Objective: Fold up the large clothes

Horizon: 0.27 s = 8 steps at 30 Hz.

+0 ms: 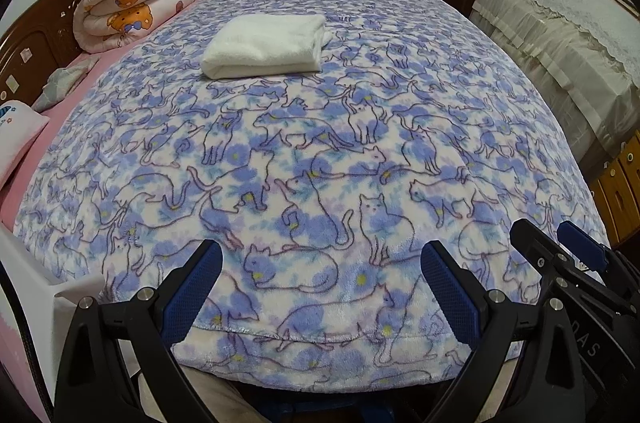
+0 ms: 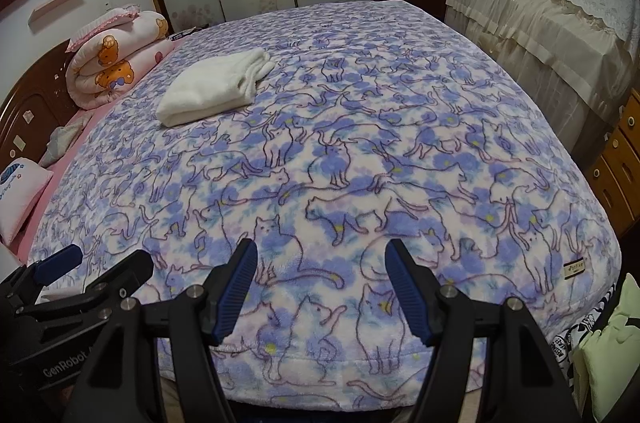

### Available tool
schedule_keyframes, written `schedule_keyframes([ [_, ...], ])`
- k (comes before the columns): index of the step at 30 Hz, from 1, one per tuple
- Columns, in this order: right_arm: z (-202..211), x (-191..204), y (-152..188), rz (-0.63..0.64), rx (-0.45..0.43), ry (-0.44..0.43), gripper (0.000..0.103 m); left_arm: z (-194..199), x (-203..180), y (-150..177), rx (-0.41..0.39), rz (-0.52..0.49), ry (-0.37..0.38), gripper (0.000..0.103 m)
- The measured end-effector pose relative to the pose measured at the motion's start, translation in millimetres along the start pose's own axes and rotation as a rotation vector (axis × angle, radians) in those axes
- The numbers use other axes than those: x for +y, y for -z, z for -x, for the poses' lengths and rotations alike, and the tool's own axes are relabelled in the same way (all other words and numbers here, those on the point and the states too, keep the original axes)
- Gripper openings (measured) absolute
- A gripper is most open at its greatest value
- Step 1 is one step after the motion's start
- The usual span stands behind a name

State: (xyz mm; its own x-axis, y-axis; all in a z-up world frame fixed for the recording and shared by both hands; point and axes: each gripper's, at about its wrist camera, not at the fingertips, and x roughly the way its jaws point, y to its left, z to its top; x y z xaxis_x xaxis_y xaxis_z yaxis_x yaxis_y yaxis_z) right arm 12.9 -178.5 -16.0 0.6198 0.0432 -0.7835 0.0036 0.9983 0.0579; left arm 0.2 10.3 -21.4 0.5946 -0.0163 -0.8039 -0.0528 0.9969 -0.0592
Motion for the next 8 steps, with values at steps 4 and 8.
schedule_keyframes([
  [4,0.1,0.0,0.2,-0.001,0.0,0.0,0.067,-0.3,-0.4,-2.6,0.0,-0.001,0.001,0.099],
  [8,-0.2,-0.4,0.2,-0.002,0.0,-0.001,0.067,0.4,0.0,-0.3,0.001,-0.003,0.004,0.099],
])
